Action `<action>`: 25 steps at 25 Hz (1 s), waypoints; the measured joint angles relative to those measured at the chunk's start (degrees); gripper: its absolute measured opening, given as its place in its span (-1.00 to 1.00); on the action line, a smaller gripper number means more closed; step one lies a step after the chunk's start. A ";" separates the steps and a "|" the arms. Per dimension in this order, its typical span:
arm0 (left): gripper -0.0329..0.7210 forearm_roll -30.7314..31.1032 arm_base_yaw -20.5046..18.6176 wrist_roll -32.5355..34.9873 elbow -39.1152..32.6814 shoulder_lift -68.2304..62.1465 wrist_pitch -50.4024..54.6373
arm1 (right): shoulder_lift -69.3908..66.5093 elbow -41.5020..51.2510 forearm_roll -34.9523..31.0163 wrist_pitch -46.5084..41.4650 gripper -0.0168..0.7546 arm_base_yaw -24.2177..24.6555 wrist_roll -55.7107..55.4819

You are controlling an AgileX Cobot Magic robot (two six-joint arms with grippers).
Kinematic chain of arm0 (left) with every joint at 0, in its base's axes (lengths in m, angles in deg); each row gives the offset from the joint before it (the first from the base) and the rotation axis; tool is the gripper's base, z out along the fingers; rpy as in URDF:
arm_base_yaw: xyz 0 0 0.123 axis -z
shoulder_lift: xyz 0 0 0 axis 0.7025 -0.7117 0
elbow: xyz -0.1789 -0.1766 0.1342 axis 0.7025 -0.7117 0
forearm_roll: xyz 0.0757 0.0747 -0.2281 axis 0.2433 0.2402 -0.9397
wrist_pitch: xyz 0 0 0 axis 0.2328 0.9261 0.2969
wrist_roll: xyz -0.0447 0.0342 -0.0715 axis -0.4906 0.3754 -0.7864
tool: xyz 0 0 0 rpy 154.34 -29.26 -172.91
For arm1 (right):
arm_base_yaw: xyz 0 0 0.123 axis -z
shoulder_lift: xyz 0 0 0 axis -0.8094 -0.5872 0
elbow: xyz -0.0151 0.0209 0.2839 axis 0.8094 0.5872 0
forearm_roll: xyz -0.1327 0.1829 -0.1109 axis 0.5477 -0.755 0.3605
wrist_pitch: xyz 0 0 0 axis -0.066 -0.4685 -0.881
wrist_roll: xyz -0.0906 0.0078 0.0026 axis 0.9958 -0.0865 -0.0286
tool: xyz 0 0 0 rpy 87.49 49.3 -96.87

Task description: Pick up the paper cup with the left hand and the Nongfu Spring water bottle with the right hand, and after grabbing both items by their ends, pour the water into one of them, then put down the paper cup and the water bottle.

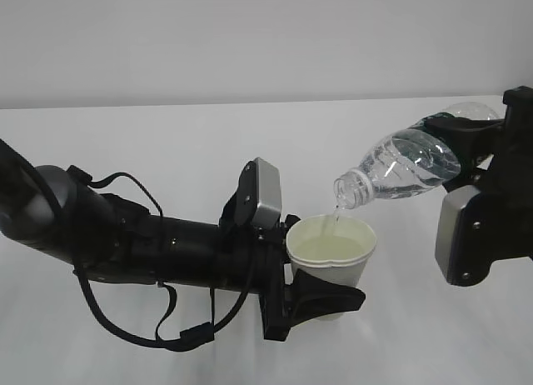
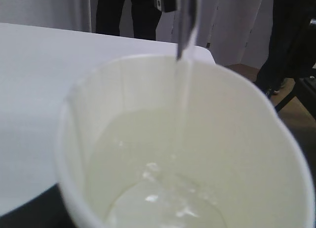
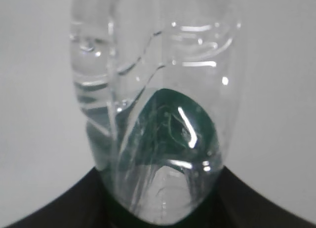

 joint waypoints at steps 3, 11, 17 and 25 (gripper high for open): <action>0.33 -0.64 0.00 0.21 0.00 0.00 0.00 | 0.00 0.00 0.00 0.00 -0.13 0.00 -1.85; 0.32 -1.30 0.00 2.07 0.00 0.00 0.00 | 0.00 0.00 0.11 0.11 -0.13 0.00 -8.95; 0.32 -2.14 0.00 2.28 0.00 0.00 -0.10 | 0.00 0.00 0.11 0.11 -0.13 0.00 -18.99; 0.32 -2.62 0.00 2.39 0.00 0.00 -0.10 | 0.00 0.00 0.11 1.91 -0.13 0.00 -32.34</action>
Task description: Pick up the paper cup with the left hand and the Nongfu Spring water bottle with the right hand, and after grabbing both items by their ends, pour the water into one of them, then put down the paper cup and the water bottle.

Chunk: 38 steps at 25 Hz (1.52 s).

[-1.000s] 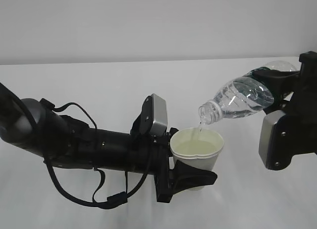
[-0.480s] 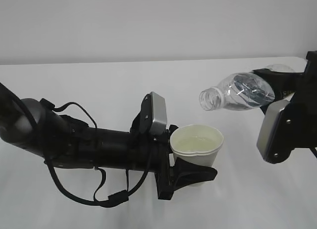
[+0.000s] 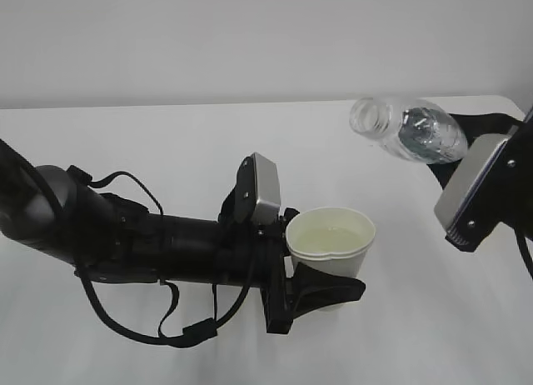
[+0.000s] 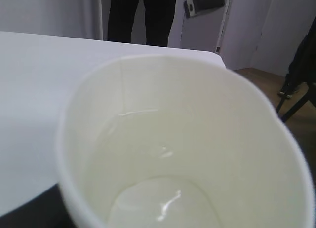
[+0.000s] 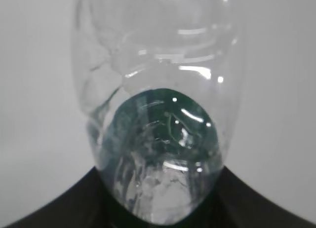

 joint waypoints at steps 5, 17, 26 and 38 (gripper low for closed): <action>0.32 -0.60 0.00 0.08 0.00 0.00 -0.12 | 0.00 0.00 0.00 3.56 -0.13 0.00 -13.40; 0.32 -6.82 0.00 0.34 0.00 0.00 -0.85 | 0.00 0.00 0.00 7.22 -0.13 0.00 -40.36; 0.32 -10.23 0.00 0.34 0.00 0.00 -0.85 | 0.00 0.00 0.00 12.69 -0.13 0.00 -52.20; 0.32 -11.03 0.00 0.34 0.00 0.00 -0.85 | 0.00 0.00 -3.92 15.29 -0.13 0.00 -53.21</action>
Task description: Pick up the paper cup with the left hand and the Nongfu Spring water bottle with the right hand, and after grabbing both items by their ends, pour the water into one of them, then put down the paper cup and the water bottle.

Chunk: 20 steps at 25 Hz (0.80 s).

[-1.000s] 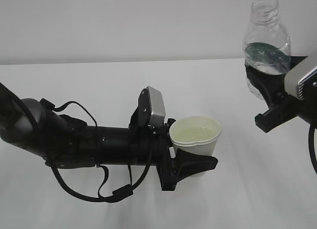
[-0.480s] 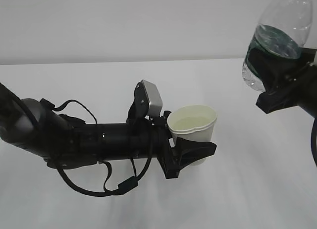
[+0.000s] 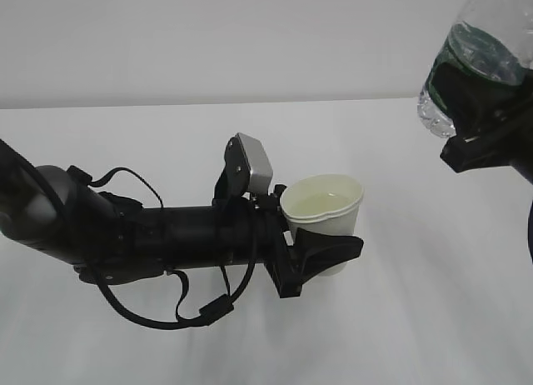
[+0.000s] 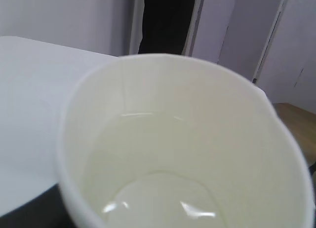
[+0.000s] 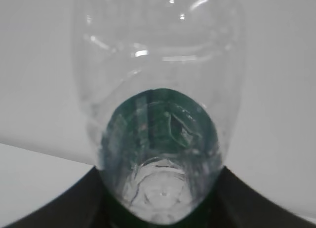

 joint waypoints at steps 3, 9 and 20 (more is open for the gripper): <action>0.32 -0.55 0.00 0.00 0.00 0.00 0.00 | 0.00 0.00 -1.54 0.03 -0.13 0.00 0.00; 0.32 -0.98 0.00 0.00 0.00 0.00 0.00 | 0.00 0.00 -3.51 0.24 -0.13 0.00 -0.08; 0.32 -1.19 0.00 0.00 0.00 0.00 0.00 | -5.04 0.00 -4.86 1.49 -0.13 0.00 0.11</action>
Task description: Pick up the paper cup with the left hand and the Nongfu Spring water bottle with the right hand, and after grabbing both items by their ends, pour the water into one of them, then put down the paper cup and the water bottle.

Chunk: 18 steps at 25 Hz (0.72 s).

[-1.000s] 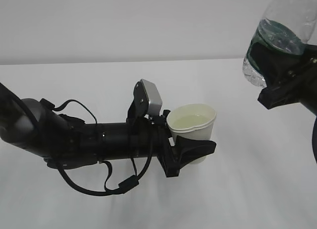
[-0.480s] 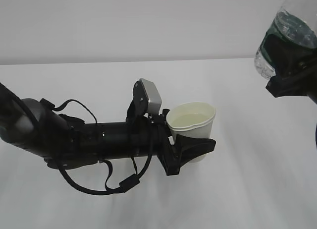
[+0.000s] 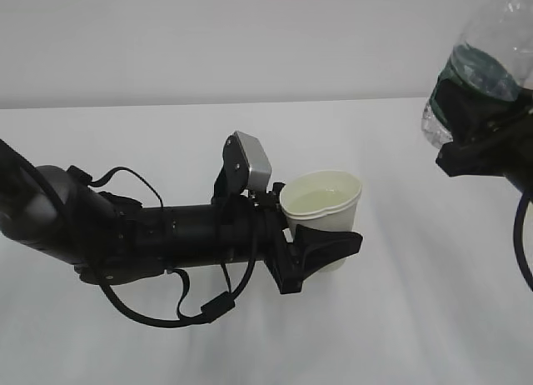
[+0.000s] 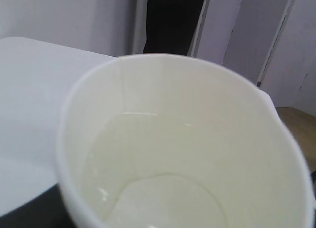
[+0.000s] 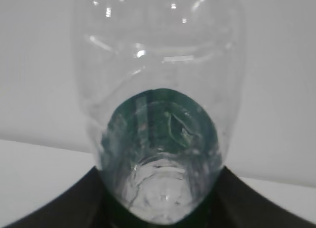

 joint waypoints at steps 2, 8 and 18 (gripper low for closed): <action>0.32 0.00 0.00 0.00 0.00 0.00 0.00 | -1.59 0.00 -0.96 0.00 -0.13 0.00 0.00; 0.32 0.00 0.00 0.00 0.00 0.00 0.00 | -5.18 0.00 -3.33 0.00 -0.13 0.00 0.00; 0.32 0.00 0.00 0.00 0.00 0.00 0.00 | -11.01 -0.12 -4.94 0.00 -0.13 0.00 0.00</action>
